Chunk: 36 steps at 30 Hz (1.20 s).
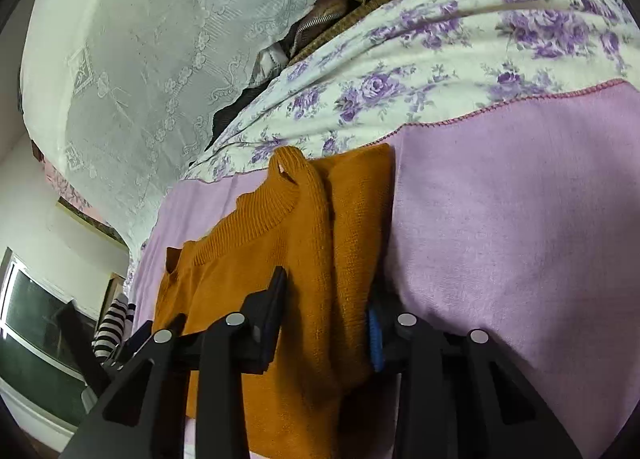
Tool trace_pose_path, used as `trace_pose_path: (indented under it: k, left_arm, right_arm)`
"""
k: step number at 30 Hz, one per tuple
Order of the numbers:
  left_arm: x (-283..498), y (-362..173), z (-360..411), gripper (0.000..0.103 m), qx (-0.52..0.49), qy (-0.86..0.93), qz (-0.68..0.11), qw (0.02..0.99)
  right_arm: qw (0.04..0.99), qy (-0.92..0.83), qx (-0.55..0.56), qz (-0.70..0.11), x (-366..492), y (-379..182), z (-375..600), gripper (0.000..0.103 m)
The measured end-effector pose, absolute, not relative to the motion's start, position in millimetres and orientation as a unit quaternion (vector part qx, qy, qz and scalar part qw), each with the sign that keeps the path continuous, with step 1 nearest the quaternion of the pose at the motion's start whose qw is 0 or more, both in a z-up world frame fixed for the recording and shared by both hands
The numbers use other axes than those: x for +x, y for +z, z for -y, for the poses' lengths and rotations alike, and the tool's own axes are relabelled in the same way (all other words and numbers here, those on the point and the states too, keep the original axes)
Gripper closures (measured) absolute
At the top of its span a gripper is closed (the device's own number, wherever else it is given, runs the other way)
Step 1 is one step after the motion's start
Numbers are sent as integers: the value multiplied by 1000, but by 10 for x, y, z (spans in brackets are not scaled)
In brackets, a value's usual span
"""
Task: Fold small clothes
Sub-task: 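Lift the grasped side edge and fold it over the cardigan with the right tool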
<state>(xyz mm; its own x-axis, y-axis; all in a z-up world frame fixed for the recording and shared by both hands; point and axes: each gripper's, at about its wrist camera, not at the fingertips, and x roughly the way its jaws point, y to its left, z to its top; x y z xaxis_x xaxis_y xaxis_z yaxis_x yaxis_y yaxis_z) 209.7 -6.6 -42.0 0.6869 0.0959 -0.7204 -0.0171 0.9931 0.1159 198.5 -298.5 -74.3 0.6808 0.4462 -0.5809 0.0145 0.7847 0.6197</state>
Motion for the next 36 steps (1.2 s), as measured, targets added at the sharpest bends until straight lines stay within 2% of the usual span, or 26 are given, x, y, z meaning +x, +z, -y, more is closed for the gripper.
trace_pose_path:
  k: [5, 10, 16, 22, 29, 36]
  left_arm:
    - [1984, -299, -287, 4, -21, 23, -392, 919]
    - [1806, -125, -716, 4, -38, 35, -375, 926]
    - [1781, -403, -1074, 4, -74, 44, -413, 906]
    - [1740, -391, -1023, 4, -61, 43, -400, 913]
    - [1700, -289, -1050, 4, -63, 51, -382, 920]
    - [1670, -187, -1151, 4, -65, 79, -367, 925]
  right_arm:
    - [885, 121, 277, -354, 1881, -614, 2955, 81]
    - [900, 116, 245, -343, 1813, -493, 2876, 81]
    - [867, 119, 284, -392, 1959, -709, 2947, 71]
    - [880, 98, 278, -374, 1868, -546, 2882, 82]
    - [895, 76, 241, -368, 1859, -61, 2526, 82]
    - [900, 69, 212, -374, 1873, 194, 2191, 83]
